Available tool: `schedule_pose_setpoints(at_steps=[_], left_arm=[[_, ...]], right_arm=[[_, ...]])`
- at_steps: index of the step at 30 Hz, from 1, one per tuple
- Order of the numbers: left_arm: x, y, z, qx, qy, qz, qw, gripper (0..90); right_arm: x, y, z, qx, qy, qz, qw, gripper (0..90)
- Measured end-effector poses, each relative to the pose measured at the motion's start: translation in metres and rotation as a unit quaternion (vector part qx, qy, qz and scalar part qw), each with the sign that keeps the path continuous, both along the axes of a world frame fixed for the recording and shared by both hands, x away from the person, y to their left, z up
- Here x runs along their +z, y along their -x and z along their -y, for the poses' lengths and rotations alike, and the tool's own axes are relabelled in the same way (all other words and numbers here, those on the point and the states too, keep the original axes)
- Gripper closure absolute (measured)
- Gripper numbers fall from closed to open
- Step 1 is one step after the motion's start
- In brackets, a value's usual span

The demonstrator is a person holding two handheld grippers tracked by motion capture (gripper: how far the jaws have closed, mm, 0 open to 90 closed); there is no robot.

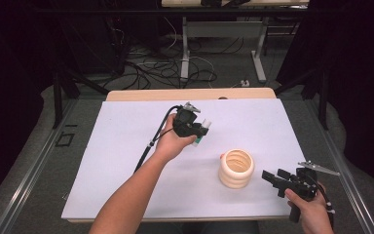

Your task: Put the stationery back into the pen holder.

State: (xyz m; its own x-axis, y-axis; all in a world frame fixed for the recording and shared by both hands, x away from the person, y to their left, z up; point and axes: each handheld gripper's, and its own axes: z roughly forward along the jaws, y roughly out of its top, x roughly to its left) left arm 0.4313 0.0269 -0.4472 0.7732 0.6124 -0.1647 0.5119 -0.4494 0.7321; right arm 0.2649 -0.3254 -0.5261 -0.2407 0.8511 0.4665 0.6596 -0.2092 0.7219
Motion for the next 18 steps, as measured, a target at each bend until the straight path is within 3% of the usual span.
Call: schedule_pose_setpoints(at_steps=[3,7,11,15,18], left_arm=[[0.002,0.000,-0.003,0.004,0.016,-0.005,0.9998,65.4],[0.006,0.002,-0.008,0.023,0.062,-0.005,0.9978,65.4],[0.010,0.005,-0.011,0.031,0.075,0.005,0.9967,65.4],[0.019,0.011,-0.017,0.050,0.099,0.026,0.9934,65.4],[0.022,0.014,-0.020,0.057,0.115,0.030,0.9912,65.4]], right_arm=[[0.000,0.000,0.000,-0.002,0.000,0.002,1.0000,19.7],[0.000,0.000,0.000,0.000,-0.001,-0.001,1.0000,19.7],[-0.001,0.000,0.000,-0.002,-0.004,0.003,1.0000,19.6],[0.000,0.000,-0.001,-0.002,-0.008,-0.001,1.0000,19.7],[0.000,0.000,-0.001,-0.004,-0.009,0.000,1.0000,19.7]])
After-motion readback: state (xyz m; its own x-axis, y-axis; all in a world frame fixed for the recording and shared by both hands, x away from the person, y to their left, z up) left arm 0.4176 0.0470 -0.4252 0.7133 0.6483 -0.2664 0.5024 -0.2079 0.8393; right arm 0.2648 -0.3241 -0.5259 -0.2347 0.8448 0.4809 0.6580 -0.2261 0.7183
